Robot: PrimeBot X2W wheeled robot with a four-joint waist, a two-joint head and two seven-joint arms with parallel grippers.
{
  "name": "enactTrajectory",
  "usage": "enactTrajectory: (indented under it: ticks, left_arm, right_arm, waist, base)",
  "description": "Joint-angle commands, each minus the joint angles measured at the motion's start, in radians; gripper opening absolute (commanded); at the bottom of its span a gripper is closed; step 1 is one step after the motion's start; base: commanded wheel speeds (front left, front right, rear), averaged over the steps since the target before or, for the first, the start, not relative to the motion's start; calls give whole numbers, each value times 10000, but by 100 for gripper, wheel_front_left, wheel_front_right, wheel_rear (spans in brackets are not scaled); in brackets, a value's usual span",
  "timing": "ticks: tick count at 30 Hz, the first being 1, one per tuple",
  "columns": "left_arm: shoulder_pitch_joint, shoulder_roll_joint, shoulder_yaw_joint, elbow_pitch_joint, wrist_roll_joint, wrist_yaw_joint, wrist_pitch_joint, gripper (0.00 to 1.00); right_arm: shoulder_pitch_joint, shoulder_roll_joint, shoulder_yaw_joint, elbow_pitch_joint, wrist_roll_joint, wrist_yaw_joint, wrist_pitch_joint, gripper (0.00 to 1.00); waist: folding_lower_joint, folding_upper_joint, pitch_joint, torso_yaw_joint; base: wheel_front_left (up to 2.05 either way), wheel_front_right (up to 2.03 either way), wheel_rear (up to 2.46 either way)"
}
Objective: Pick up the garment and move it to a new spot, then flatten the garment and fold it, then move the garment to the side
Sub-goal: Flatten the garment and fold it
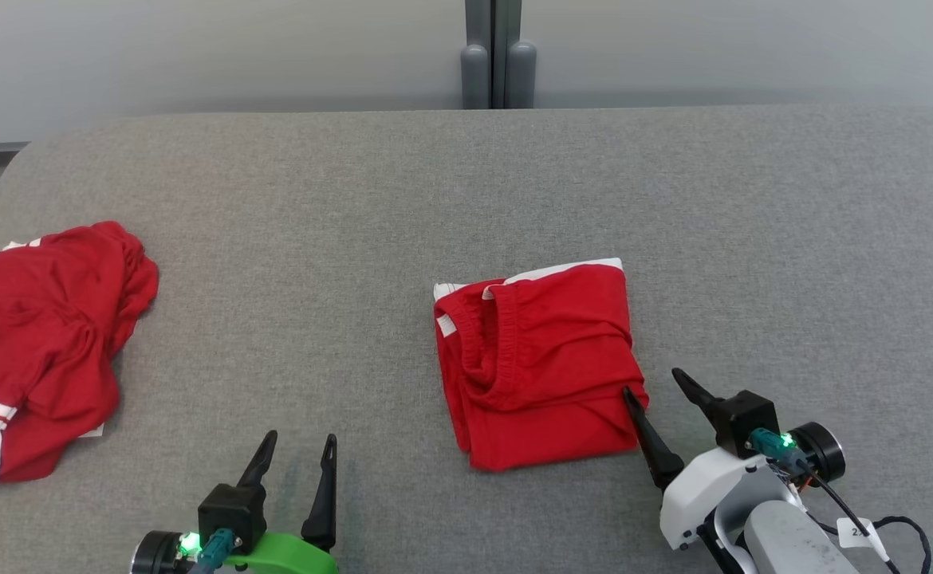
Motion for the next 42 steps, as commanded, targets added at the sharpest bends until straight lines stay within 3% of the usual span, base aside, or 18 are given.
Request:
enactTrajectory:
  ticks: [1, 3, 12, 15, 19, 21, 22, 32, 42]
  left_arm:
    - [-213, 15, 32, 7, -95, -43, 10, 100]
    - [-218, 15, 37, -1, -100, -36, 10, 100]
    - [-276, 16, -86, -78, -204, -102, 10, 100]
    - [-293, 16, -111, -86, -232, -115, 10, 100]
    - [-370, 16, -134, -63, -266, -114, 10, 100]
    - [-400, 16, -123, -47, -278, -115, 10, 100]
    - [-402, 16, -118, -42, -271, -118, 10, 100]
    - [-319, 16, -45, -11, -247, -132, 10, 100]
    - [-44, 16, -166, -44, -296, -135, 10, 100]
  right_arm:
    - [-121, -43, 40, 75, -69, -14, -19, 93]
    - [-134, -44, 56, 128, -83, -14, -19, 88]
    - [66, -43, 117, 160, -239, -13, -19, 87]
    - [65, -43, 86, 155, -307, -14, -19, 83]
    - [-52, -43, 52, 170, -355, -14, -19, 38]
    - [-109, -43, 49, 182, -329, -14, -19, 3]
    - [-119, -43, 50, 176, -298, -14, -19, 0]
    - [294, -43, -106, -535, 165, -15, -19, 0]
    - [2094, -46, -187, -1701, 328, -15, -19, 0]
  waist:
    - [0, 0, 89, 115]
    - [0, 0, 104, 150]
    - [0, 0, 183, 199]
    - [0, 0, 229, 193]
    - [0, 0, 307, 218]
    - [0, 0, 343, 232]
    - [0, 0, 357, 238]
    - [0, 0, 279, 201]
    - [0, 0, -34, -51]
  base:
    - [0, 0, 0]
    - [0, 0, 0]
    - [0, 0, 0]
    - [0, 0, 0]
    - [0, 0, 0]
    - [0, 0, 0]
    - [0, 0, 0]
    - [0, 0, 0]
    - [0, 0, 0]
